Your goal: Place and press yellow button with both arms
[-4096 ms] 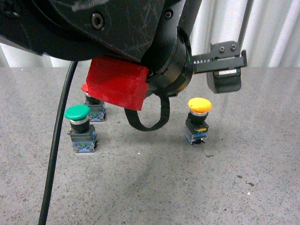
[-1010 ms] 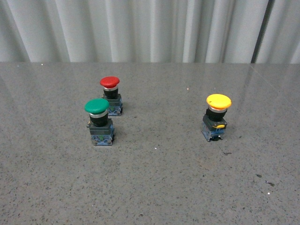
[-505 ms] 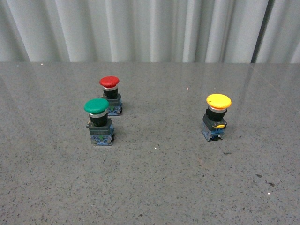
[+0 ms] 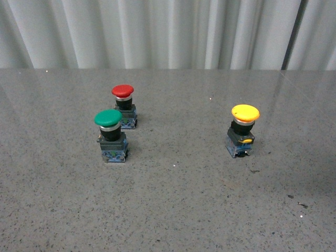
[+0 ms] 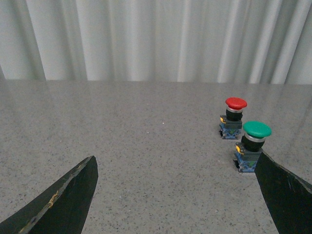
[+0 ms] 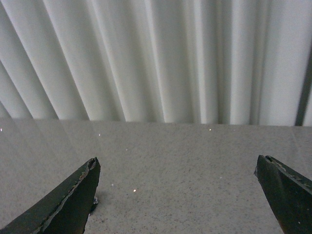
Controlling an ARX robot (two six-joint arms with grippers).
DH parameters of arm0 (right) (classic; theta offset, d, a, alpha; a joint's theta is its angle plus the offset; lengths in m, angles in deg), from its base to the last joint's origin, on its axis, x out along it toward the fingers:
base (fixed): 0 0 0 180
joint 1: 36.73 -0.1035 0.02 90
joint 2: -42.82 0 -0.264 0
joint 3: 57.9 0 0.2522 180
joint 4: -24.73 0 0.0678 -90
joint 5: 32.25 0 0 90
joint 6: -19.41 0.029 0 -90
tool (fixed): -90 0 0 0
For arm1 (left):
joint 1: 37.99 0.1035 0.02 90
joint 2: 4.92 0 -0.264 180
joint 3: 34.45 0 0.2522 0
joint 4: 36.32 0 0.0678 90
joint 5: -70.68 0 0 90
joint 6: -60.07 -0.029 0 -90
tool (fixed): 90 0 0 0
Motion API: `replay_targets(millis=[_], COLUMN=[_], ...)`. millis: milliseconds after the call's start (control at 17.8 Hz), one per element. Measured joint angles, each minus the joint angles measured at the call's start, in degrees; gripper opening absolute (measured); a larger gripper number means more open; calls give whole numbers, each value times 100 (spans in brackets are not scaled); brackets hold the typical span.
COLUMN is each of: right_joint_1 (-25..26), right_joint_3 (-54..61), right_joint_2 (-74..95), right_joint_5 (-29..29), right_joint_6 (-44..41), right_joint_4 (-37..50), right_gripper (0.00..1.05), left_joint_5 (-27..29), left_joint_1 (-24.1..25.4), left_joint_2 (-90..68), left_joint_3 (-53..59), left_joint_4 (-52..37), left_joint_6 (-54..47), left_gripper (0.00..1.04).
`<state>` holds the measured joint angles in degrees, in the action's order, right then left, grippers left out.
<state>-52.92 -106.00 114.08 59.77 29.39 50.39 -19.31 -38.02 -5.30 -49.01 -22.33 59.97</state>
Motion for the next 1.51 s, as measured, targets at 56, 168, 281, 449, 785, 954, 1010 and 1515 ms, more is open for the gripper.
replay_targets(millis=[56,168,281,449,785,954,1010,1515], right_joint_1=[-170,-413,-448,-363,-280,-212,-212,-273], right_joint_3=[-402,-1045,-1292,-1425,-1436,-1388,-1375,-1314], right_joint_2=[588,1545,1993,2181,2194,2199,2223,2487], right_joint_5=[-26,-168,-247,-365,-393,-354,-352,-229], right_joint_6=[-155,-503,-780,-942,-1139,-1241,-1244,-1237], right_joint_4=[-68,-315,-485,-675,-1239,-1523,-1552,-1574], right_gripper=[98,87,65,41,3,2,2,2], left_joint_5=[0,0,0,0,0,0,0,0], left_joint_1=[0,0,0,0,0,0,0,0], left_joint_2=[0,0,0,0,0,0,0,0], left_joint_3=[0,0,0,0,0,0,0,0], left_joint_4=[2,0,0,0,0,0,0,2], left_joint_6=[0,2,2,2,2,2,2,2], left_gripper=[98,98,98,98,98,98,98,98])
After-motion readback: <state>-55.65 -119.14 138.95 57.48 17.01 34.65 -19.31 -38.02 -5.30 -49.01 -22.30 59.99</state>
